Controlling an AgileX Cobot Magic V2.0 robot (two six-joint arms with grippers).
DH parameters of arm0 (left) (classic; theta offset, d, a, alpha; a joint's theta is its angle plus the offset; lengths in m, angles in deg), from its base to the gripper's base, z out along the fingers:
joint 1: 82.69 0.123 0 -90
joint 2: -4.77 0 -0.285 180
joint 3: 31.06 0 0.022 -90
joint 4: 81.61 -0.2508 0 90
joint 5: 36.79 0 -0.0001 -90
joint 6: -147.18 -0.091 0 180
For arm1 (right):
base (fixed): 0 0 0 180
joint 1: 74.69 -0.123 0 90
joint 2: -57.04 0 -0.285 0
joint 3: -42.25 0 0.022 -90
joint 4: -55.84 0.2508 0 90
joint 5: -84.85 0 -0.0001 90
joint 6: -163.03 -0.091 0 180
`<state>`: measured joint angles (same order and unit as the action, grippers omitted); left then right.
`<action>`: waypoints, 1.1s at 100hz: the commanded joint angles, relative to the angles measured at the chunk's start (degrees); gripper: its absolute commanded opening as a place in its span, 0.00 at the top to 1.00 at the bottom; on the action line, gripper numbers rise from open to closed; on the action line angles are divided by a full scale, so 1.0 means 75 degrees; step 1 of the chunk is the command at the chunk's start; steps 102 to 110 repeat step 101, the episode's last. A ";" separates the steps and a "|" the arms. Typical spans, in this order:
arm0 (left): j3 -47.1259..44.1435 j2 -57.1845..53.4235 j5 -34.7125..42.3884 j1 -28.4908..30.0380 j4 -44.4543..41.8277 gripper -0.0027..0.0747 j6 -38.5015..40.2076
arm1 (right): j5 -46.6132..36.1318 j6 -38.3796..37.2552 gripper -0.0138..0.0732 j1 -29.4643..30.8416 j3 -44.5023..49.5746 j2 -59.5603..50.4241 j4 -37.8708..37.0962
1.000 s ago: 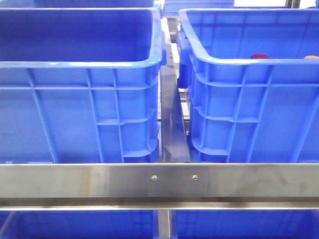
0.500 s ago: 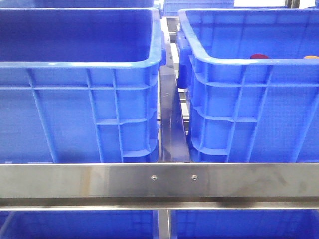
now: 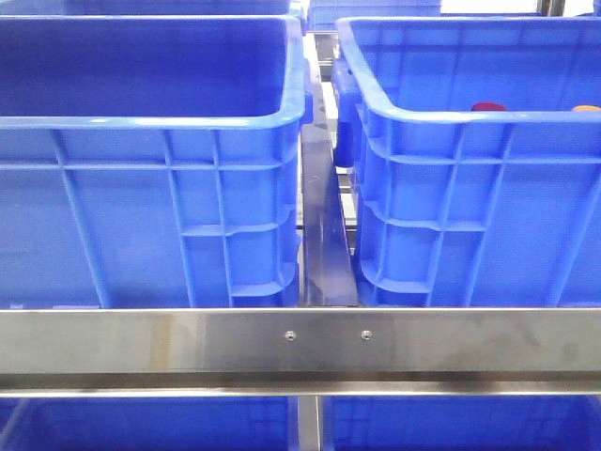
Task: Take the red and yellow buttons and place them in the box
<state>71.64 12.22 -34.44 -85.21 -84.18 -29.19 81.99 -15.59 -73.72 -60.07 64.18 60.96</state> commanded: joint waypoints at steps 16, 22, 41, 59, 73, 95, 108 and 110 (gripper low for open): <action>-0.0332 -0.0213 0.0610 0.0014 0.0060 0.99 0.0010 | -0.1101 -0.0184 0.92 0.0027 -0.0005 -0.0199 0.0019; -0.0332 -0.0213 0.0610 0.0014 0.0060 0.99 0.0010 | -0.1101 -0.0184 0.92 0.0027 -0.0005 -0.0199 0.0019; -0.0332 -0.0213 0.0610 0.0014 0.0060 0.99 0.0010 | -0.1053 -0.0184 0.92 0.0027 -0.0005 -0.0193 0.0027; -0.0332 -0.0213 0.0610 0.0014 0.0060 0.99 0.0010 | -0.1053 -0.0184 0.92 0.0027 -0.0005 -0.0193 0.0027; -0.0332 -0.0213 0.0610 0.0014 0.0060 0.99 0.0010 | -0.1053 -0.0184 0.92 0.0027 -0.0005 -0.0193 0.0027; -0.0332 -0.0213 0.0610 0.0014 0.0060 0.99 0.0010 | -0.1053 -0.0184 0.92 0.0027 -0.0005 -0.0193 0.0027; -0.0332 -0.0213 0.0610 0.0014 0.0060 0.99 0.0010 | -0.1053 -0.0184 0.92 0.0027 -0.0005 -0.0193 0.0027; -0.0332 -0.0213 0.0610 0.0014 0.0060 0.99 0.0010 | -0.1053 -0.0184 0.92 0.0027 -0.0005 -0.0193 0.0027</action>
